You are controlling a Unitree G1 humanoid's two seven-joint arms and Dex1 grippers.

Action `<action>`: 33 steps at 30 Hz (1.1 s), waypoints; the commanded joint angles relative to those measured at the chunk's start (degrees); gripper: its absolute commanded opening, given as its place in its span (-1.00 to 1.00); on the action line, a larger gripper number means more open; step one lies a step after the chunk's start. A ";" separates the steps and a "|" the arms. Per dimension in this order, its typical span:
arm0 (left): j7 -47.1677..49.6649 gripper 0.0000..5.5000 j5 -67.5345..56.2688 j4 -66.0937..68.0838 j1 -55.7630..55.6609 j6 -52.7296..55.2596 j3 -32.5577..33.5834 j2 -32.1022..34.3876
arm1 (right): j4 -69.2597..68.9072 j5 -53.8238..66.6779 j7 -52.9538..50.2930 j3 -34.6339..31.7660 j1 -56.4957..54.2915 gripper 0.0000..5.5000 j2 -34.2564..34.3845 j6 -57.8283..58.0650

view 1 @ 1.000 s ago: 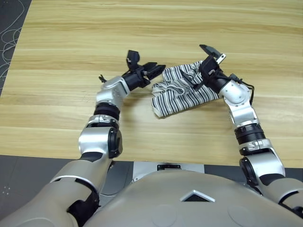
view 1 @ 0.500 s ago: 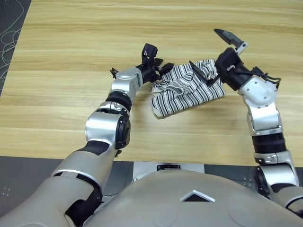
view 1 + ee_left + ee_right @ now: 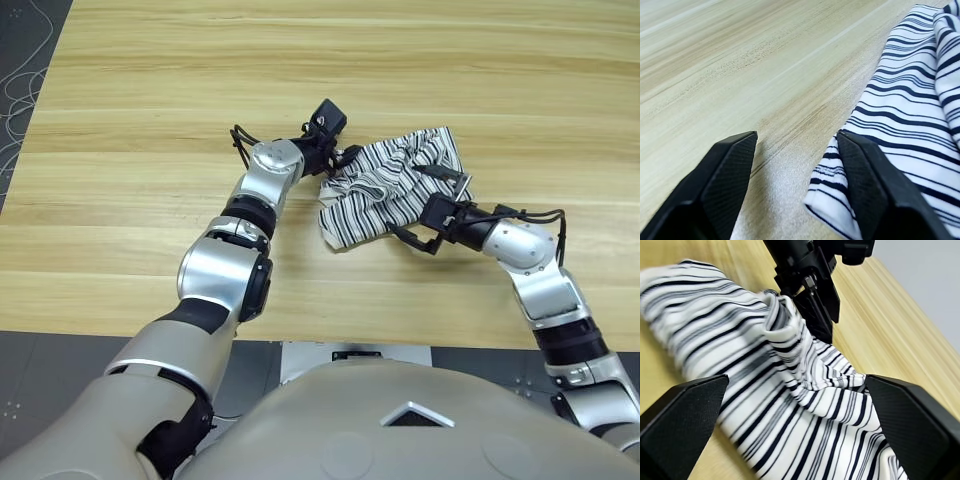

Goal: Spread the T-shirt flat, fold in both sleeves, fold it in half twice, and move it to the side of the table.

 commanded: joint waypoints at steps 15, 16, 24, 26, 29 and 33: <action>-1.45 0.08 3.22 3.91 7.05 4.20 -2.47 -0.78 | 17.57 -1.13 -9.60 -2.22 -12.62 0.84 6.17 -4.15; -1.47 0.08 3.18 3.89 7.15 4.21 -2.44 -0.84 | 19.01 -1.39 -10.29 -2.26 -13.63 0.84 6.46 -4.72; -1.61 0.08 3.00 3.81 7.82 4.24 -2.54 -1.07 | 41.31 -5.73 -17.38 0.00 -24.78 0.84 11.71 -11.36; -1.74 0.08 2.91 3.78 7.79 4.29 -2.52 -0.94 | 46.34 -6.80 -18.86 0.49 -27.00 0.84 12.84 -13.02; -1.70 0.08 2.73 3.76 7.77 4.34 -2.33 -0.72 | 53.14 -7.73 -19.26 1.45 -29.67 0.84 14.65 -14.95; -1.98 0.08 2.48 3.72 7.64 4.25 -2.19 -1.03 | 64.55 -6.73 -14.24 1.96 -31.22 0.84 18.23 -13.86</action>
